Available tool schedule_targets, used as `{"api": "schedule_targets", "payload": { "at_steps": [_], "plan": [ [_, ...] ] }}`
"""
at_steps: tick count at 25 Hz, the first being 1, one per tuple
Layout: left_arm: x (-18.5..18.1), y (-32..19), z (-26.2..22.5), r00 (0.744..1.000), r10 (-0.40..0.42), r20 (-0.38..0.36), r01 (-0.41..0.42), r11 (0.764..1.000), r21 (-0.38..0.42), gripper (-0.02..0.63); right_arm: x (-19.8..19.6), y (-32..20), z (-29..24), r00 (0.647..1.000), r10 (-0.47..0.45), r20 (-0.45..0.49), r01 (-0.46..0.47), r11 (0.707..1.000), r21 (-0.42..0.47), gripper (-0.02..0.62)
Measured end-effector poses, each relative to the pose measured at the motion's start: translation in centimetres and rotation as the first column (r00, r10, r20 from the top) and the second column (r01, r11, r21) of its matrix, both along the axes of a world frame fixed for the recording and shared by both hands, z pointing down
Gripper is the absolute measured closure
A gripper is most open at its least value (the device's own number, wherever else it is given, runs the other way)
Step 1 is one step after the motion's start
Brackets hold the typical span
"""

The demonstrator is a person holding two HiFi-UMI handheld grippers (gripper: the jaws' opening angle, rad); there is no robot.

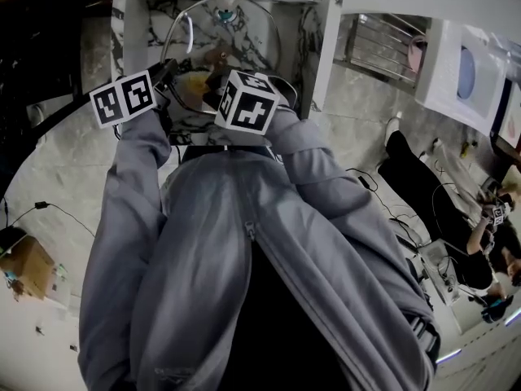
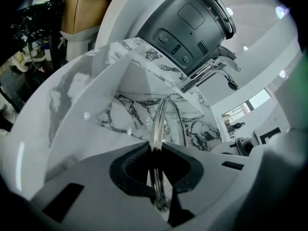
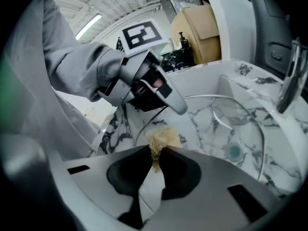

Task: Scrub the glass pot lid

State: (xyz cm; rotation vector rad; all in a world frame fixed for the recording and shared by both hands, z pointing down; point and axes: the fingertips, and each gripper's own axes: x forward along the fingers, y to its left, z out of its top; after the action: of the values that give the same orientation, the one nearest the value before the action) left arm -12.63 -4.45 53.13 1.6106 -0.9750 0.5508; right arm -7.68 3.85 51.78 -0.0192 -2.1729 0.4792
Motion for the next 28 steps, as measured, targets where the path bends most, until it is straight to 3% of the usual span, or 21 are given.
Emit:
{"api": "schedule_targets", "payload": {
  "at_steps": [4,8,11,14,18,28],
  "plan": [
    [0.0,-0.1,0.0,1.0,0.006,0.001,-0.006,1.0,-0.008,0.554,3.2,-6.2,-0.2,0.989,0.147,-0.029,-0.14,0.972,0.188,0.545],
    [0.0,-0.2,0.0,1.0,0.009,0.004,-0.009,1.0,-0.013,0.554,6.5,-12.1,0.1,0.958,0.274,-0.086,-0.209,0.87,0.447,0.545],
    [-0.1,-0.3,0.1,1.0,0.009,0.004,-0.009,1.0,-0.017,0.554,7.6,-14.7,0.5,0.927,0.365,-0.089,-0.27,0.811,0.519,0.545],
    [-0.1,-0.3,0.1,1.0,0.009,0.005,-0.009,1.0,-0.02,0.554,8.1,-16.0,1.3,0.907,0.408,-0.101,-0.29,0.782,0.552,0.545],
    [0.0,-0.4,0.2,1.0,0.009,0.004,-0.009,1.0,-0.024,0.554,8.1,-16.9,2.5,0.902,0.415,-0.114,-0.284,0.773,0.567,0.545],
    [-0.1,-0.5,0.1,1.0,0.02,0.016,-0.02,0.999,-0.027,0.554,6.7,-16.9,5.7,0.925,0.322,-0.201,-0.167,0.821,0.546,0.545]
  ]
}}
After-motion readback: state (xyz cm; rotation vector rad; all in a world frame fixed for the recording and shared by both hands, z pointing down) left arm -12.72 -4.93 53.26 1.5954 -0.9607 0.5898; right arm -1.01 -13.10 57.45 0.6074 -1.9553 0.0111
